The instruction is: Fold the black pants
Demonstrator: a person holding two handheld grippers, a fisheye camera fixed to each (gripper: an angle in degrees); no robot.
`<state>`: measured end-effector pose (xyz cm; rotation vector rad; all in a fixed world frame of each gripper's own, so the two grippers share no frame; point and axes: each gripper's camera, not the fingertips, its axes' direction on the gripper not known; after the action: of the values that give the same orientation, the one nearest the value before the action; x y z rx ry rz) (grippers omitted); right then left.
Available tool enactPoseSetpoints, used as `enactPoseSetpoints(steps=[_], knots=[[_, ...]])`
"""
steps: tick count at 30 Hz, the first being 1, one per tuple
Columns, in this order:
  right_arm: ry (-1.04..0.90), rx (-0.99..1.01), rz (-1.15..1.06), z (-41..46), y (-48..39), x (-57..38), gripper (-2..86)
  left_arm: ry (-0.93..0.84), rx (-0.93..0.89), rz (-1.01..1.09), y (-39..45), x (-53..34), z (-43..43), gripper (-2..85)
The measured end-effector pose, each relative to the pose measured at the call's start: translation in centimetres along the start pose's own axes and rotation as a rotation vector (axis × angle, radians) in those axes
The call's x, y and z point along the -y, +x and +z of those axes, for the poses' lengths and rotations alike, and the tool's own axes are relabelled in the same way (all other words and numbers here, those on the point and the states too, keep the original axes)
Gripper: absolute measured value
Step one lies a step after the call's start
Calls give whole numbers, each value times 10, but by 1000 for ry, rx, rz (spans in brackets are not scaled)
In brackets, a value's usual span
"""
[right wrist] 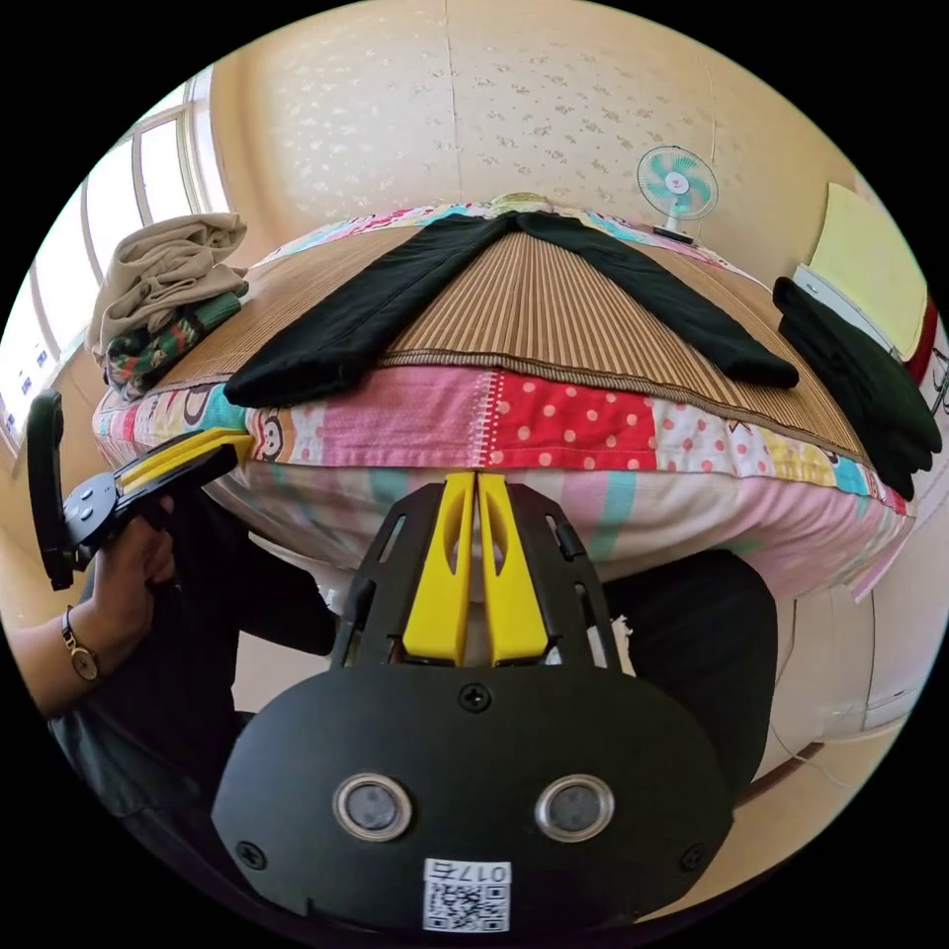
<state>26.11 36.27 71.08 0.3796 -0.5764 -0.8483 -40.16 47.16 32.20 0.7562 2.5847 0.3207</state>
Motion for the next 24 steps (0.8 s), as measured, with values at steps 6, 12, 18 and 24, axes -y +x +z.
enactPoseSetpoints(steps=[6, 12, 18, 24], knots=[[10, 44, 33, 0, 6, -10, 4, 5, -38, -34, -5, -11, -3, 37], [14, 19, 13, 1, 0, -17, 5, 10, -24, -23, -3, -19, -5, 36], [20, 1, -7, 1, -5, -23, 5, 10, -44, -40, -8, -26, -7, 36], [22, 0, -12, 2, -6, -27, 5, 13, -63, -63, -14, -31, -8, 34]])
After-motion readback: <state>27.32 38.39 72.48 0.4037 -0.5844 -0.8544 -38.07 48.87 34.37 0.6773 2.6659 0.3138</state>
